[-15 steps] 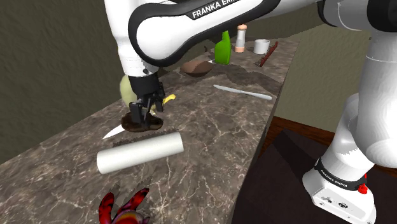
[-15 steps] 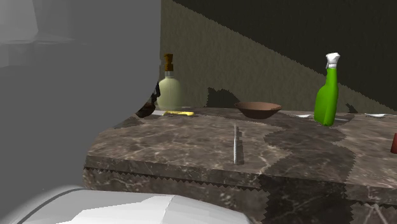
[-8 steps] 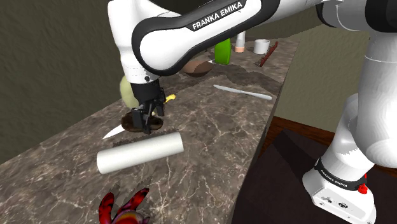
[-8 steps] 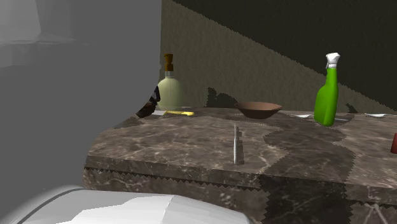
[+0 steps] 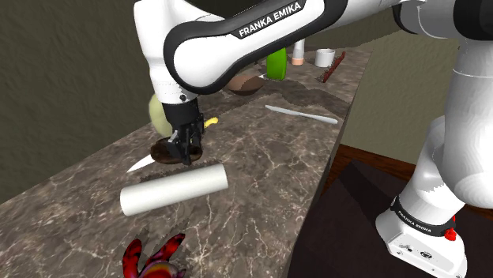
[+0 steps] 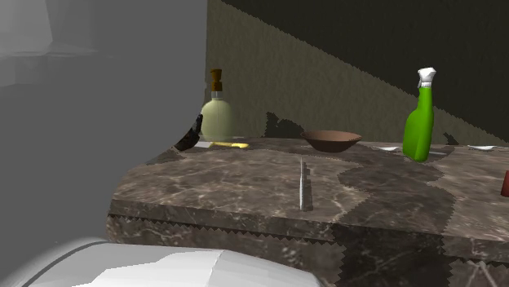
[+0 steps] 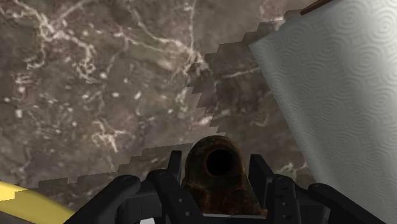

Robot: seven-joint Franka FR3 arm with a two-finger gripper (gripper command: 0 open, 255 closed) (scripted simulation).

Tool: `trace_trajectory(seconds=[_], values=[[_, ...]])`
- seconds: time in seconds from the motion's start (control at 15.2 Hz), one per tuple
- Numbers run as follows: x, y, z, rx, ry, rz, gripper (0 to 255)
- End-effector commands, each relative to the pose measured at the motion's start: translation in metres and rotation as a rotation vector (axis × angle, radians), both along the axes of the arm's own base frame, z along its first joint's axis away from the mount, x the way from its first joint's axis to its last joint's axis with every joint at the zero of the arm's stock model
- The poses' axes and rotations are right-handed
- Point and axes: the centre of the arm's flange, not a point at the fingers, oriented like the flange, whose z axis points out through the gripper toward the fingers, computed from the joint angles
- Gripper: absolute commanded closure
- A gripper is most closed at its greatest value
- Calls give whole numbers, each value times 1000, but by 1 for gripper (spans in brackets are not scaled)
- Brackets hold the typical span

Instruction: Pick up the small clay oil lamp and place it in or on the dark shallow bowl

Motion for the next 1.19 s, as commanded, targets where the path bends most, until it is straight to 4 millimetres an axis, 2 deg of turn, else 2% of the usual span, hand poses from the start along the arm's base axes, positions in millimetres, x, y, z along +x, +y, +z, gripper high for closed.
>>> trace_trajectory(seconds=[0.0, 0.26, 1.12], values=[[0, 0, 0, 0, 0, 0, 255], [0, 0, 0, 0, 0, 0, 255], [0, 0, 69, 0, 0, 0, 255]])
